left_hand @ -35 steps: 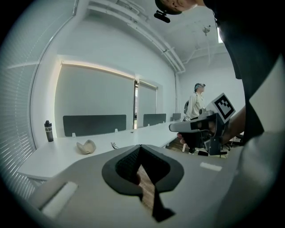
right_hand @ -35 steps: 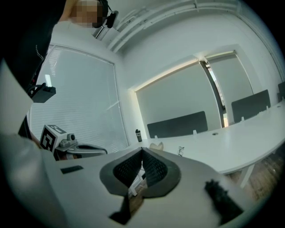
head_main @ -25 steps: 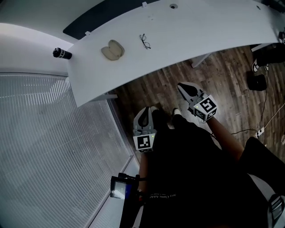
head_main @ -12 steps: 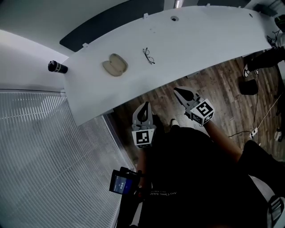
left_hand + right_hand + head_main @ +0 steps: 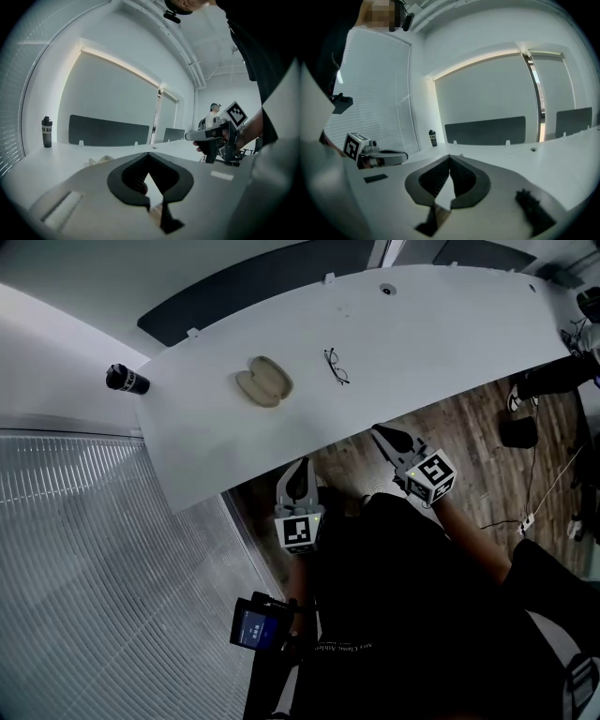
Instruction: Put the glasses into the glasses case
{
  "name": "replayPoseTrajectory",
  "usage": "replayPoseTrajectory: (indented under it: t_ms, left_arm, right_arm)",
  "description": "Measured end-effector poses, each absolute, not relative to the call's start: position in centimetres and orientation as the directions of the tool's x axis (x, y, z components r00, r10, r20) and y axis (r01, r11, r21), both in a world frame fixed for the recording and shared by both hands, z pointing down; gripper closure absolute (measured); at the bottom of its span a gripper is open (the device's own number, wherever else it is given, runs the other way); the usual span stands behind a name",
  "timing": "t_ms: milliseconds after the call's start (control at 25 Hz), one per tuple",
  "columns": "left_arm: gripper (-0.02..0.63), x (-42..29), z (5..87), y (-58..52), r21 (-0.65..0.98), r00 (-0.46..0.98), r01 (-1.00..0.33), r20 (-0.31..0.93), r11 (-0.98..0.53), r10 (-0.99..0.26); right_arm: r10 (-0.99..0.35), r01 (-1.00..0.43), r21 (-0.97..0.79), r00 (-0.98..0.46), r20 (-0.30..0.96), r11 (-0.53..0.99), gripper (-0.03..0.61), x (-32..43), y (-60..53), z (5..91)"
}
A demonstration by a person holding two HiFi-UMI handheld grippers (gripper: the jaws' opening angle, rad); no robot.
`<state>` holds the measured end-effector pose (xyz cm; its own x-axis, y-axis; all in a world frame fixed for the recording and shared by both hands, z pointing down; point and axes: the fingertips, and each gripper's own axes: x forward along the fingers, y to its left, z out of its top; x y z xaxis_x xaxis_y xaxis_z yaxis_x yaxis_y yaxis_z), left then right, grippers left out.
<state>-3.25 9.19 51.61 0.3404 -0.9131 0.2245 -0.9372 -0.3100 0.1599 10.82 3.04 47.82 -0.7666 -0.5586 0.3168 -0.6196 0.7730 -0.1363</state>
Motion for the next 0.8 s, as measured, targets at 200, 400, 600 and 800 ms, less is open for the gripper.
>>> replayPoseTrajectory:
  t_ms: [200,400,600,800]
  left_arm:
    - [0.607,-6.8,52.5,8.5,0.154,0.309,-0.948,0.232,-0.279,-0.922]
    - [0.607,-8.5,53.0,8.1,0.149,0.255,-0.963,0.228,-0.225,-0.940]
    - [0.607,-8.4,54.2,6.9,0.126,0.225,-0.972,0.273,-0.198,-0.935]
    - [0.607,-6.7,54.2,4.1,0.116,0.184,-0.981,0.314,-0.155,-0.931]
  right_arm:
    - [-0.544,-0.612,-0.153,-0.772,0.329,0.776,0.571,8.5,2.8,48.2]
    - [-0.500,-0.578,-0.168,-0.793,0.348,0.799,0.571,7.2,2.5,49.4]
    - [-0.472,-0.554,-0.197,-0.812,0.345,0.809,0.571,6.6,-0.2,50.7]
    - [-0.429,-0.517,-0.246,-0.839,0.334,0.820,0.571,7.5,-3.8,51.9]
